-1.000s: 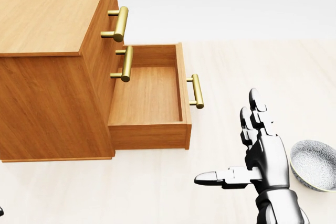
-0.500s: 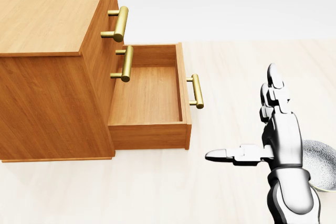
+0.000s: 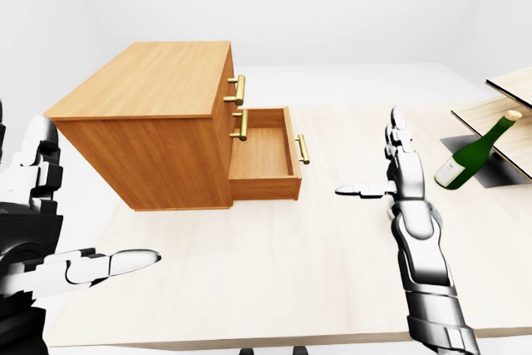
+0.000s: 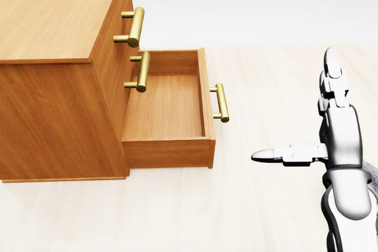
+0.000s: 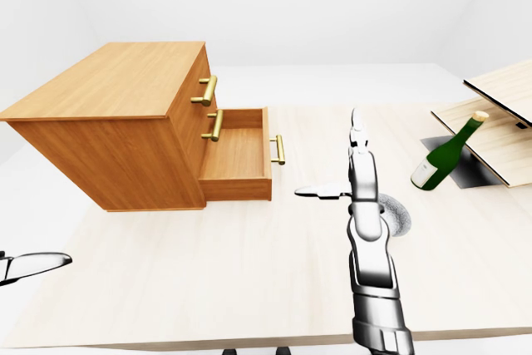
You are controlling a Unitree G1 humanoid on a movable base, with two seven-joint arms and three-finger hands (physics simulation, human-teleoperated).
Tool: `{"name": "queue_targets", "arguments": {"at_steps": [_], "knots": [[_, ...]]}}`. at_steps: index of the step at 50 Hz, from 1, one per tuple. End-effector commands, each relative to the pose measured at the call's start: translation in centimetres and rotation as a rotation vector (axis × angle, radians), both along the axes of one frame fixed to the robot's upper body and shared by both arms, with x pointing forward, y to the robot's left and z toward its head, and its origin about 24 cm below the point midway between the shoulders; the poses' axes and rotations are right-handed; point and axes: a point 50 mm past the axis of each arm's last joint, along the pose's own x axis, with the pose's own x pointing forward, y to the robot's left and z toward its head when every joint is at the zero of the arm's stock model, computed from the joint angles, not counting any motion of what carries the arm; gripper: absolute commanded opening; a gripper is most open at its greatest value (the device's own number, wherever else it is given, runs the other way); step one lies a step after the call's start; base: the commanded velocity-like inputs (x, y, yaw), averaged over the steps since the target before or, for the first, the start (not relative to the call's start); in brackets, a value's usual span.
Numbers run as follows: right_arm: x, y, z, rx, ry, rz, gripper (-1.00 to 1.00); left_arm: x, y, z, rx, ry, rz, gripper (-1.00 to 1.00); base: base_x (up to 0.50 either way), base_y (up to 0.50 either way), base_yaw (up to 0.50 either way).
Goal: Put the bowl on top of the cabinet.
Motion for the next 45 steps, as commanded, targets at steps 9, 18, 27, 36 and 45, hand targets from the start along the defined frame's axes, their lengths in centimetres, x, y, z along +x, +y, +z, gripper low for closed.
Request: {"name": "queue_targets", "arguments": {"at_steps": [9,18,27,36,45], "knots": [[0.3,-2.2,0.5,-0.123,-0.002,-0.06,1.0,0.0,0.1,0.1,0.005,0.012,0.005,1.0,0.0,0.0,0.0],[0.1,-3.1,0.3,-0.183,0.023,-0.101,1.0,0.0,0.0,0.0,0.005,0.011,0.004,1.0,0.0,0.0,0.0],[-0.2,-4.0,-0.6,-0.224,0.07,-0.128,1.0,-0.1,0.1,0.0,0.003,0.002,0.006,1.0,0.0,0.0,0.0],[-0.6,-4.9,-0.5,-0.254,0.081,-0.149,1.0,0.0,0.1,0.4,-0.001,-0.008,0.002,1.0,0.0,0.0,0.0],[-0.8,-5.8,-0.1,-0.284,0.084,-0.167,1.0,0.1,-0.1,0.3,-0.003,-0.024,-0.005,1.0,0.0,0.0,0.0]]}}
